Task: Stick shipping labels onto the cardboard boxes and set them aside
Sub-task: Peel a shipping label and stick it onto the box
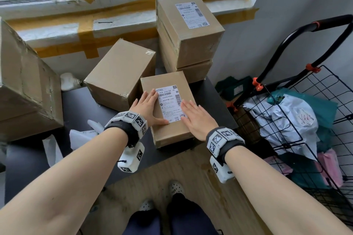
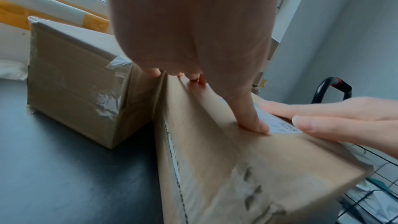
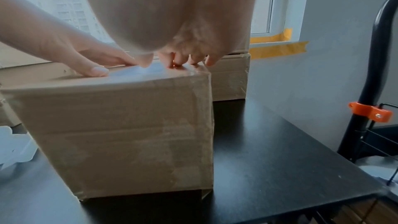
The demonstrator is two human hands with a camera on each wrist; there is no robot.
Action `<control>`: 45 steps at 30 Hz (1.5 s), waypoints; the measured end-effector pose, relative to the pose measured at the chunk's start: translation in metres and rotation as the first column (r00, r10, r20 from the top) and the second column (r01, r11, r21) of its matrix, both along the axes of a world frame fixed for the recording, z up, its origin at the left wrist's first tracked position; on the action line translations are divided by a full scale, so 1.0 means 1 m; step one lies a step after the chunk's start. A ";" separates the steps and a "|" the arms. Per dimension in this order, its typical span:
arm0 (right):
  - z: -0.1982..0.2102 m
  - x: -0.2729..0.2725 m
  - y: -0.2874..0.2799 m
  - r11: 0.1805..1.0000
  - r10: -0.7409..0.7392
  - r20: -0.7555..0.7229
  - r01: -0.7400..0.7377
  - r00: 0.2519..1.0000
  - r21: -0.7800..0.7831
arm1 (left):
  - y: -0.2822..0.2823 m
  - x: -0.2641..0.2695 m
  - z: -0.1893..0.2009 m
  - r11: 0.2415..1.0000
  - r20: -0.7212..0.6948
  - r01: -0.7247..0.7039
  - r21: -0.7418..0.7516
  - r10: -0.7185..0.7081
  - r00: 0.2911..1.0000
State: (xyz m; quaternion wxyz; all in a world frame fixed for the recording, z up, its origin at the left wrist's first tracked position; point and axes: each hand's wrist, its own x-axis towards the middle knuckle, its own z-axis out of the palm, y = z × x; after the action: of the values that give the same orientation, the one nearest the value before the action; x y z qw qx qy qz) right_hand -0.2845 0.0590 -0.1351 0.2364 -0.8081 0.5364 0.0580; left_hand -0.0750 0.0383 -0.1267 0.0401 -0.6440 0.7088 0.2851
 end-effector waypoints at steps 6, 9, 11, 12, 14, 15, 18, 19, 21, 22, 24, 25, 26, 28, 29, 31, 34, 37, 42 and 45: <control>-0.007 0.006 0.004 0.998 -0.055 0.034 0.054 0.998 0.026 | 0.001 -0.001 -0.003 0.999 0.002 -0.027 -0.042 0.027 1.000; -0.012 0.013 0.003 0.992 -0.128 0.065 0.127 0.990 0.017 | 0.002 -0.001 -0.007 0.998 -0.005 -0.047 -0.052 0.047 0.999; -0.013 0.015 0.002 0.977 -0.214 0.097 0.212 0.972 0.024 | 0.004 -0.001 -0.008 0.996 -0.036 -0.089 -0.025 0.088 0.996; -0.012 0.012 0.002 0.965 -0.262 0.119 0.260 0.958 0.032 | 0.006 -0.004 -0.007 0.993 -0.066 -0.118 -0.005 0.117 0.991; -0.009 0.011 0.001 0.937 -0.350 0.179 0.341 0.920 0.078 | 0.008 -0.004 -0.008 0.982 -0.149 -0.186 0.041 0.190 0.970; -0.010 0.009 0.000 0.919 -0.395 0.222 0.379 0.891 0.112 | 0.010 -0.005 -0.008 0.975 -0.188 -0.214 0.056 0.221 0.957; -0.012 0.002 -0.002 0.819 -0.570 0.336 0.484 0.750 0.308 | 0.015 -0.004 -0.005 0.945 -0.265 -0.308 0.109 0.326 0.908; -0.013 -0.001 -0.003 0.767 -0.636 0.369 0.501 0.677 0.402 | 0.016 -0.002 -0.004 0.927 -0.286 -0.348 0.136 0.373 0.882; -0.012 -0.004 -0.002 0.686 -0.725 0.437 0.493 0.533 0.536 | 0.018 0.001 -0.006 0.863 -0.366 -0.448 0.234 0.505 0.782; -0.010 -0.005 -0.002 0.671 -0.740 0.467 0.483 0.484 0.563 | 0.019 0.001 -0.006 0.818 -0.398 -0.496 0.293 0.576 0.714; -0.007 -0.008 -0.003 0.671 -0.741 0.506 0.453 0.442 0.587 | 0.021 0.000 -0.005 0.744 -0.421 -0.554 0.373 0.668 0.614; -0.008 -0.011 -0.003 0.677 -0.735 0.509 0.438 0.448 0.592 | 0.022 0.000 -0.004 0.736 -0.424 -0.556 0.386 0.677 0.602; -0.007 -0.013 -0.002 0.680 -0.731 0.508 0.425 0.456 0.598 | 0.024 -0.002 0.000 0.741 -0.425 -0.548 0.387 0.671 0.607; -0.009 -0.021 0.001 0.667 -0.741 0.501 0.411 0.447 0.621 | 0.027 -0.003 0.006 0.737 -0.441 -0.530 0.419 0.676 0.590; -0.010 -0.027 0.003 0.660 -0.748 0.502 0.404 0.435 0.633 | 0.029 -0.004 0.007 0.727 -0.460 -0.517 0.452 0.686 0.563; -0.011 -0.040 0.008 0.647 -0.759 0.510 0.388 0.404 0.656 | 0.032 -0.007 0.009 0.724 -0.489 -0.484 0.492 0.690 0.534; -0.006 -0.062 0.013 0.628 -0.777 0.524 0.383 0.349 0.677 | 0.032 -0.021 0.010 0.738 -0.526 -0.427 0.523 0.673 0.519; 0.001 -0.086 0.010 0.611 -0.791 0.538 0.416 0.291 0.673 | 0.027 -0.044 0.012 0.756 -0.557 -0.374 0.537 0.651 0.515; 0.005 -0.122 -0.005 0.589 -0.805 0.513 0.501 0.297 0.635 | 0.016 -0.083 0.007 0.762 -0.591 -0.347 0.547 0.645 0.484; 0.006 -0.136 -0.022 0.596 -0.798 0.508 0.540 0.324 0.594 | 0.007 -0.103 0.004 0.754 -0.602 -0.364 0.547 0.657 0.454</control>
State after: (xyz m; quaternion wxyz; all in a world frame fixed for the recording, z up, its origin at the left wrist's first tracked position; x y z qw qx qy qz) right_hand -0.4201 0.0367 -0.1289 0.5584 -0.4049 0.6625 -0.2922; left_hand -0.1779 0.0455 -0.1225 -0.2428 -0.6266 0.3627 0.6457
